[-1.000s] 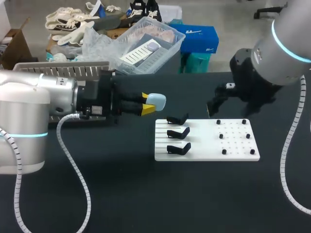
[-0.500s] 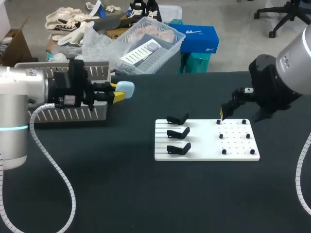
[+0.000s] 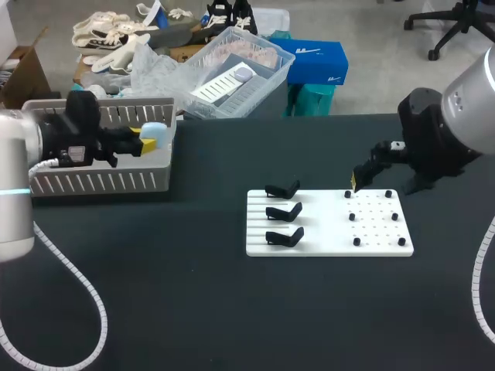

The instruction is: Pick up each earbud case from the left stands, insert the matching earbuds, close the lid, and place the case in the box.

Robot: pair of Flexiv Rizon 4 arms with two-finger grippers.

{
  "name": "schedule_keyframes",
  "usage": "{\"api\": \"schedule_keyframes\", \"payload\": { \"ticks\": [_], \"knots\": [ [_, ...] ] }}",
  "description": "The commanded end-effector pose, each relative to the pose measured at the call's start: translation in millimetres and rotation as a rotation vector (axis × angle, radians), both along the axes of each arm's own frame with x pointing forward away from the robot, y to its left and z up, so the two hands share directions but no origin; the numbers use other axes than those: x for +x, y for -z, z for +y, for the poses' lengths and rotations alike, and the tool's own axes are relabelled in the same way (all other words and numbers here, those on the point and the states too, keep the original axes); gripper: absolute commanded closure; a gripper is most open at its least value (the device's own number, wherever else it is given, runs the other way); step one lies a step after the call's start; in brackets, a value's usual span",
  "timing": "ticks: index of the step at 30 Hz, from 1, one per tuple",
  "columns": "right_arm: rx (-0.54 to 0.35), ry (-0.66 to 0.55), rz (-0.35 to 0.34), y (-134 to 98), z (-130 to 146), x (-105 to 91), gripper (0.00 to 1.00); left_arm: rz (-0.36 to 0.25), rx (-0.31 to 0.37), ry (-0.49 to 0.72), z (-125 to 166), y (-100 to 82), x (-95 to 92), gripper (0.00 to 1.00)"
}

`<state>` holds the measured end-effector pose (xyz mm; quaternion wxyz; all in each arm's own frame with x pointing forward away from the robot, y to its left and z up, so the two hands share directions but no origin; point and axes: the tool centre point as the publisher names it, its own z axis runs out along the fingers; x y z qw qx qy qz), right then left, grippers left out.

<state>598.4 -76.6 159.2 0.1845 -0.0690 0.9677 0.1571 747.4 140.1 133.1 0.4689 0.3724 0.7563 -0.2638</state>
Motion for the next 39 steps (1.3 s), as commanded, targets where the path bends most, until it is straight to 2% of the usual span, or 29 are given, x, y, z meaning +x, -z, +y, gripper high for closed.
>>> {"api": "schedule_keyframes", "payload": {
  "ticks": [1,8,12,15,23,24,25,26,27,28,32,36,39],
  "knots": [
    [0.001,0.005,-0.008,1.2,-0.2,-2.2,0.00,0.008,0.036,-0.083,14.4,5.9,16.8,1.00],
    [0.001,0.005,-0.008,1.2,-0.2,-2.2,0.00,0.056,0.121,-0.181,39.3,20.7,52.6,1.00],
    [0.001,0.005,-0.008,1.2,-0.2,-2.2,0.00,0.054,0.138,-0.182,38.9,20.3,68.9,1.00],
    [0.001,0.005,-0.008,1.2,-0.2,-2.2,0.00,0.074,0.153,-0.185,40.0,26.2,80.6,1.00],
    [0.001,0.005,-0.008,1.2,-0.2,-2.2,0.00,0.122,0.178,-0.171,44.2,43.0,87.5,1.00],
    [0.001,0.005,-0.008,1.2,-0.2,-2.2,0.00,0.126,0.180,-0.176,45.7,44.8,86.5,0.86],
    [0.001,0.005,-0.008,1.2,-0.2,-2.2,0.00,0.128,0.181,-0.178,47.1,46.2,85.5,0.64],
    [0.001,0.005,-0.008,1.2,-0.2,-2.2,0.00,0.129,0.182,-0.179,47.8,46.7,84.4,0.53],
    [0.001,0.005,-0.008,1.2,-0.2,-2.2,0.00,0.130,0.183,-0.179,49.1,47.1,82.9,0.22],
    [0.001,0.005,-0.008,1.2,-0.2,-2.2,0.00,0.128,0.186,-0.184,50.9,46.8,81.2,0.00],
    [0.001,0.005,-0.008,1.2,-0.2,-2.2,0.00,0.115,0.187,-0.198,57.1,42.7,76.5,0.00],
    [0.001,0.005,-0.008,1.2,-0.2,-2.2,0.00,0.045,0.184,-0.171,53.9,24.2,67.1,0.00],
    [0.001,0.005,-0.008,1.2,-0.2,-2.2,0.00,-0.004,0.149,-0.136,44.9,8.7,56.5,0.00]
  ]
}}
